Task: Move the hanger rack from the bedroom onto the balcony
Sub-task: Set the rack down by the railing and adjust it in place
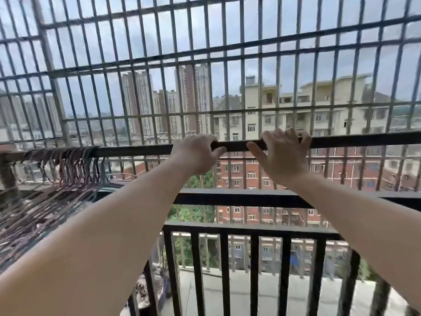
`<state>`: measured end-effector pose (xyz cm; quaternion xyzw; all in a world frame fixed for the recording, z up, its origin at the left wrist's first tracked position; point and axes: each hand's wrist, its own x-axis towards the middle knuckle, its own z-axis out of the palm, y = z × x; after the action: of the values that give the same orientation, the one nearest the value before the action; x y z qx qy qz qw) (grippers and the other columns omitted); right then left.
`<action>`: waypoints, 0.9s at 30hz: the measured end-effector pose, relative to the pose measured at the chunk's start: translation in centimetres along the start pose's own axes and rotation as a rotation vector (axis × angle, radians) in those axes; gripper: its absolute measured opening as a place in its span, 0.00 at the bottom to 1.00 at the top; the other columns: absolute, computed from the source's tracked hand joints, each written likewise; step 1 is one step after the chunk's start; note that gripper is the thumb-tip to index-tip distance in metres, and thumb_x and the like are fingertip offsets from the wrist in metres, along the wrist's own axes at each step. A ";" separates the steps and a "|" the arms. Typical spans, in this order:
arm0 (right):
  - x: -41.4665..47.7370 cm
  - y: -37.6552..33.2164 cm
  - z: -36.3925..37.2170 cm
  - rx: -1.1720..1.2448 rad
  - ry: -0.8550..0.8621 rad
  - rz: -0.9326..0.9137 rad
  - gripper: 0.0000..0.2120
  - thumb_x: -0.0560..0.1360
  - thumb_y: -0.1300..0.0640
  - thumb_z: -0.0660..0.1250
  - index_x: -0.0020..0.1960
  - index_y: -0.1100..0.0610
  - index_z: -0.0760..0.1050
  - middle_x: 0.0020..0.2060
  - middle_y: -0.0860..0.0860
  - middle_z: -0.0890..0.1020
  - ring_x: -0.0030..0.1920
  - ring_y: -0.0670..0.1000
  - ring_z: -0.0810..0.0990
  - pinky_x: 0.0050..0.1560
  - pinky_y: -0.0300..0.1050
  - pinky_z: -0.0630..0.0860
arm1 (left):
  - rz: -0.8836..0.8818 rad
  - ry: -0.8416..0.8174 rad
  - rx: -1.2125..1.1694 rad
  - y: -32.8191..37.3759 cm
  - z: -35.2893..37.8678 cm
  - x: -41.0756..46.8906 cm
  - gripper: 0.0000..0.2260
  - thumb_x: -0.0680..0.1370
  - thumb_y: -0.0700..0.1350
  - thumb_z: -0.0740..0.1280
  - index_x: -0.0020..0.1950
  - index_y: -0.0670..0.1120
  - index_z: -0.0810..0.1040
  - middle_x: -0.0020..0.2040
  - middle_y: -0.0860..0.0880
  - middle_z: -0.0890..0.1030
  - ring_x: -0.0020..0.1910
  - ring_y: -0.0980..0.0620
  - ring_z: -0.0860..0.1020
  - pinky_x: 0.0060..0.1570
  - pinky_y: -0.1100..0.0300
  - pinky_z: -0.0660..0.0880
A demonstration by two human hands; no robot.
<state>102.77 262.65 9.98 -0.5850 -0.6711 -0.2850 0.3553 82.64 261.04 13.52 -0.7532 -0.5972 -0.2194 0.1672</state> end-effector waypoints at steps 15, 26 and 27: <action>-0.2 0.3 -0.6 -0.021 -0.062 0.052 0.31 0.74 0.31 0.49 0.60 0.53 0.73 0.53 0.52 0.79 0.56 0.54 0.73 0.61 0.56 0.60 | 0.113 0.201 -0.071 -0.9 4.0 0.7 0.16 0.81 0.59 0.52 0.62 0.53 0.68 0.55 0.52 0.71 0.56 0.50 0.65 0.60 0.50 0.56; 1.0 0.5 0.1 -0.059 -0.182 0.070 0.31 0.75 0.32 0.45 0.66 0.51 0.67 0.62 0.54 0.73 0.65 0.56 0.66 0.68 0.61 0.54 | 0.108 0.133 -0.136 -1.1 4.5 2.6 0.16 0.81 0.59 0.51 0.63 0.54 0.68 0.52 0.54 0.67 0.57 0.51 0.64 0.62 0.47 0.60; 0.9 0.5 0.1 -0.067 -0.197 0.066 0.31 0.75 0.33 0.44 0.66 0.51 0.66 0.62 0.54 0.72 0.65 0.56 0.65 0.68 0.62 0.53 | 0.098 0.145 -0.119 -1.1 4.6 2.5 0.16 0.81 0.60 0.51 0.63 0.54 0.67 0.54 0.53 0.69 0.57 0.51 0.64 0.62 0.48 0.60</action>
<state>103.18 263.33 10.67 -0.6436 -0.6731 -0.2366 0.2770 82.66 265.71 10.99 -0.7722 -0.5319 -0.3001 0.1753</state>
